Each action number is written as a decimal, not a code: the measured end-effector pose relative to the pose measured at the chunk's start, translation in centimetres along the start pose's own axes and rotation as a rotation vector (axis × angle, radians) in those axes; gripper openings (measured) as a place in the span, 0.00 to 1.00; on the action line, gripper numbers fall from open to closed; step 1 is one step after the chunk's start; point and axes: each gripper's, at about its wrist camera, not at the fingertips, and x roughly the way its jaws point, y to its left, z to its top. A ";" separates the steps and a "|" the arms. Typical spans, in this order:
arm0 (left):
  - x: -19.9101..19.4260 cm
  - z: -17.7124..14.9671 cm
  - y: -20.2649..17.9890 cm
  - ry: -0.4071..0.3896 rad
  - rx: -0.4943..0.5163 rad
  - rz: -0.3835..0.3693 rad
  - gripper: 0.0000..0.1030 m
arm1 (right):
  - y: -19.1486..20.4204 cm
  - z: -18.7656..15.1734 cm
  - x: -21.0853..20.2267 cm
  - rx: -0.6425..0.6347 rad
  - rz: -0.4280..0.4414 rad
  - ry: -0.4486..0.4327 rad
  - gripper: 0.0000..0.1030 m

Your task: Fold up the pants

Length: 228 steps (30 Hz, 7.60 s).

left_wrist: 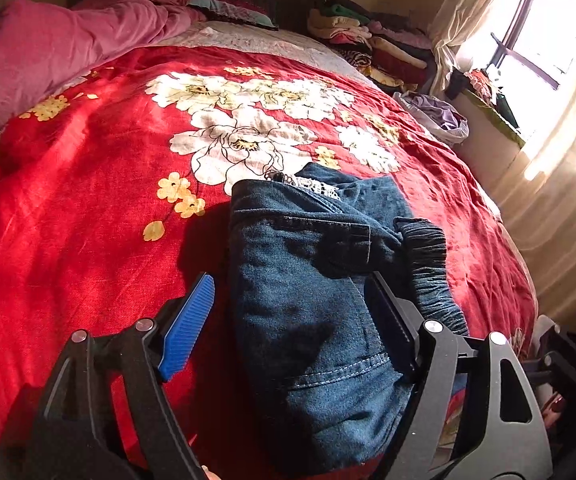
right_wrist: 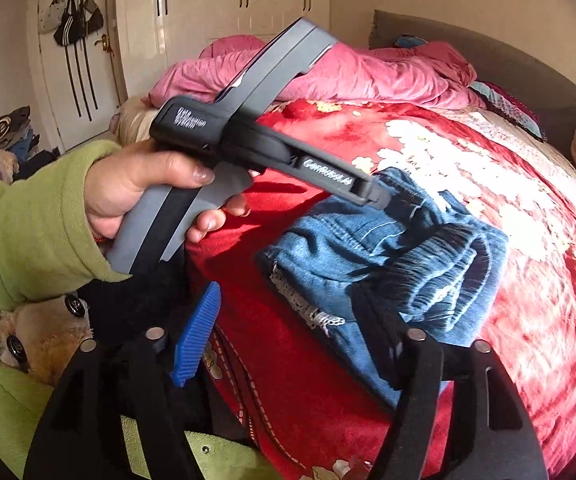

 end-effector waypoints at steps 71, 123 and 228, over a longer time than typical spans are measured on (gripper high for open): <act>4.2 -0.9 0.0 0.049 -0.023 -0.037 0.50 | -15.6 -3.0 7.2 0.613 -0.089 0.024 0.49; 8.6 5.8 3.3 0.012 -0.053 0.028 0.66 | -22.2 1.3 10.8 0.627 -0.287 0.048 0.61; -4.2 -5.9 0.4 -0.088 -0.025 0.190 0.91 | -8.1 -4.7 0.6 0.496 -0.448 -0.041 0.96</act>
